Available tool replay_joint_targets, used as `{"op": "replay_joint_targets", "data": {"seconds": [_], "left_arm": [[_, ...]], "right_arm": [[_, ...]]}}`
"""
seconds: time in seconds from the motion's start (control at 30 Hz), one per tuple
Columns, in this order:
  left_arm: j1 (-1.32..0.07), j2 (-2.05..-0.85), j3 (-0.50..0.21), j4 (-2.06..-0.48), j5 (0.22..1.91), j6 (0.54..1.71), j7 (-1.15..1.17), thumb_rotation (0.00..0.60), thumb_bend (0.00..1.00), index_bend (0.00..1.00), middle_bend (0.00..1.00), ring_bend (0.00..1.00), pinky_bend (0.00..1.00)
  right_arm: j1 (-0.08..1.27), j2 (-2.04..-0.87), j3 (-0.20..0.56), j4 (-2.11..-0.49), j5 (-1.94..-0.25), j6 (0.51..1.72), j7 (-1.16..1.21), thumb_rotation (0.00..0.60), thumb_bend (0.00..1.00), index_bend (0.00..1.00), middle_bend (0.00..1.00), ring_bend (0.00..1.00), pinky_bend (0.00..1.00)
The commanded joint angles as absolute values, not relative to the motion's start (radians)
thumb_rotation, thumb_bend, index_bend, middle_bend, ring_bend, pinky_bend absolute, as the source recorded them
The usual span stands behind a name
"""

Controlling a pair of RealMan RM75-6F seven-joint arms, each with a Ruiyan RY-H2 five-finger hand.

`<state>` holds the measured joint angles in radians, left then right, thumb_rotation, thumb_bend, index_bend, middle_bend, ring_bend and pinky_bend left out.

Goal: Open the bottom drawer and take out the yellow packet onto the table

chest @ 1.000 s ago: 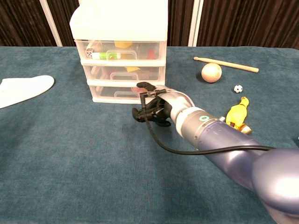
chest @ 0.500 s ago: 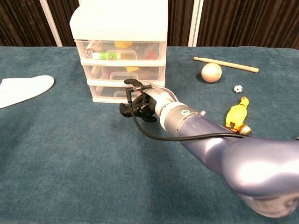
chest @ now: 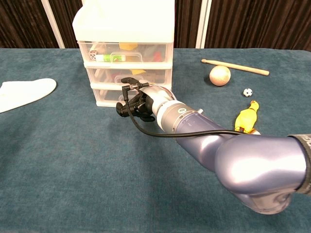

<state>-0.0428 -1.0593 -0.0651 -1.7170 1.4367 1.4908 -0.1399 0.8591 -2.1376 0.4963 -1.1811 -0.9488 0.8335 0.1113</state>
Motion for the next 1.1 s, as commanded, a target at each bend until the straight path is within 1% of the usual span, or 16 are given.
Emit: {"op": "replay_joint_targets", "data": {"seconds": [0.03, 0.37, 1.1], "left_arm": [[-0.043, -1.059, -0.065, -1.718, 1.436, 1.491, -0.14, 0.6, 0.51, 0.03, 0.0, 0.0, 0.0], [-0.043, -1.057, -0.065, -1.718, 1.435, 1.489, -0.144, 0.6, 0.51, 0.03, 0.0, 0.0, 0.0], [-0.042, -1.056, -0.068, -1.717, 1.429, 1.49, -0.149, 0.6, 0.51, 0.03, 0.0, 0.0, 0.0]], "right_arm": [[0.868, -2.147, 0.495, -1.169, -0.947, 0.835, 0.106, 0.6, 0.62, 0.0, 0.91, 1.0, 1.0], [0.893, -2.17, 0.499, -1.128, -0.937, 0.825, 0.104, 0.6, 0.62, 0.0, 0.91, 1.0, 1.0], [0.931, -2.172, 0.515, -1.091, -0.924, 0.799, 0.102, 0.6, 0.62, 0.0, 0.91, 1.0, 1.0]]}}
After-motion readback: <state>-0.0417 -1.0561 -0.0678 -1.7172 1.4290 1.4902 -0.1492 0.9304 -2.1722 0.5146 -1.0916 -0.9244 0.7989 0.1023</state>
